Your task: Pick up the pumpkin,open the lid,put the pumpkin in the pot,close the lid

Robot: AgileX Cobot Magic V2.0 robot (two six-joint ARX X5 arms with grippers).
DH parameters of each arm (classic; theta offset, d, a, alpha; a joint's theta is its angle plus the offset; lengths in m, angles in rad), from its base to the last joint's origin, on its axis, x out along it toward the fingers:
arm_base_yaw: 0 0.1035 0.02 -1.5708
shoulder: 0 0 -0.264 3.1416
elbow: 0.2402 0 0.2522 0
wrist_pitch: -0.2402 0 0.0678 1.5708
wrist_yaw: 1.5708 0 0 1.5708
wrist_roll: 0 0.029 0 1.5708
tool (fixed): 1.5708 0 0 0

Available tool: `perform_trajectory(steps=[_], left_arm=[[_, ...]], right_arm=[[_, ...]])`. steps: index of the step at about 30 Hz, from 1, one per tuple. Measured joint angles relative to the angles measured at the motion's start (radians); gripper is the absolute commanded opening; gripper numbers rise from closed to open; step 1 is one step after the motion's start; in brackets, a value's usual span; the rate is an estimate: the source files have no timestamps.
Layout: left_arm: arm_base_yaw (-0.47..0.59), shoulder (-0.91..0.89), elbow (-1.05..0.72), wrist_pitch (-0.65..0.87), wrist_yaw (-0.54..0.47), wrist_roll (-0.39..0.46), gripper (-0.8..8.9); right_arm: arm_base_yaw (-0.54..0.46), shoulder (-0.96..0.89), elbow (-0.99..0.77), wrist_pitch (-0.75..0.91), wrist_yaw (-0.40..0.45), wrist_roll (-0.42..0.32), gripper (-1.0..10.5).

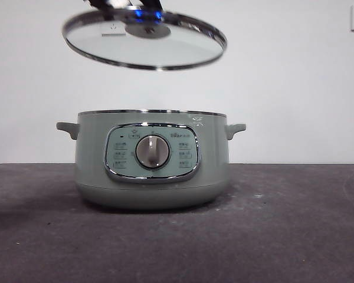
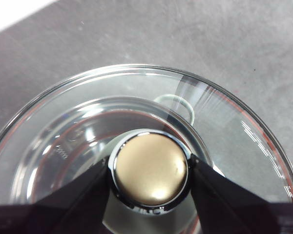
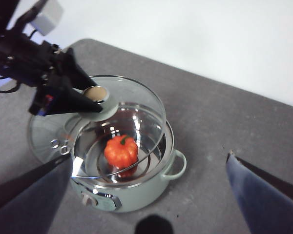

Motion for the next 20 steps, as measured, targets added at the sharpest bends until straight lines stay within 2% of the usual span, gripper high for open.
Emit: perform_trajectory(steps=[11, 20], left_arm=[[-0.002, 0.129, 0.0, 0.041, -0.028, 0.0, -0.08], [0.001, 0.149, 0.0, 0.058, -0.048, 0.008, -0.08]], right_arm=[[0.0, 0.0, 0.0, -0.009, 0.0, -0.003, 6.0], [0.0, 0.0, 0.0, -0.009, 0.0, -0.011, 6.0]])
